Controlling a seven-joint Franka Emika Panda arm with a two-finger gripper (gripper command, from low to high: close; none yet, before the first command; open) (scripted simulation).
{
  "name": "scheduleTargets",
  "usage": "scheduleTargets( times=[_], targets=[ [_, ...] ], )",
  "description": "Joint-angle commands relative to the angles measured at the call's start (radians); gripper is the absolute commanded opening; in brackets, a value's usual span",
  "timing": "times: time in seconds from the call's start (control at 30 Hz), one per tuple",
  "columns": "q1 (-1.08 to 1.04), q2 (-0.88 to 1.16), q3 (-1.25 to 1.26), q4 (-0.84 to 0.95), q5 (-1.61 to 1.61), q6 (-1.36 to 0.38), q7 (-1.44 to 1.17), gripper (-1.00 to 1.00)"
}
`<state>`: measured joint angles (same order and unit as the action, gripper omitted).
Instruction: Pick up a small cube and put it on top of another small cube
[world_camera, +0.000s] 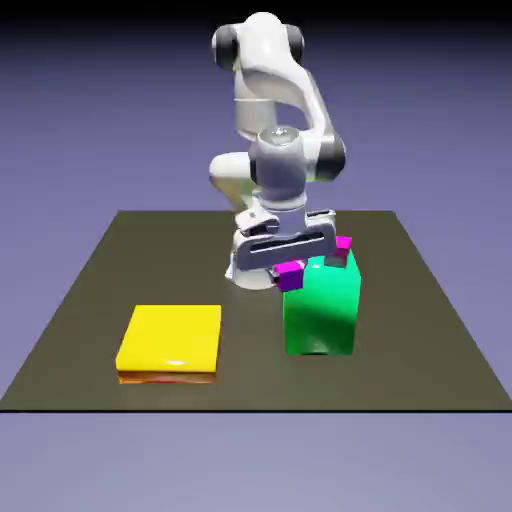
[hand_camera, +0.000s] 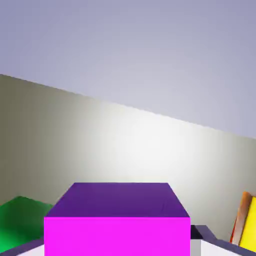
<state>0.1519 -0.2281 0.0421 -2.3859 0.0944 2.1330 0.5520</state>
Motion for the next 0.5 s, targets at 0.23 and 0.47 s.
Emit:
scheduleTargets(
  times=[0.23,0.47],
  targets=[
    [0.178,-0.29,0.075,-0.125,-0.014,-0.162,-0.055,-1.0],
    [0.235,-0.339,0.107,-0.253,-0.012,-0.082,-0.072,-1.0]
  ],
)
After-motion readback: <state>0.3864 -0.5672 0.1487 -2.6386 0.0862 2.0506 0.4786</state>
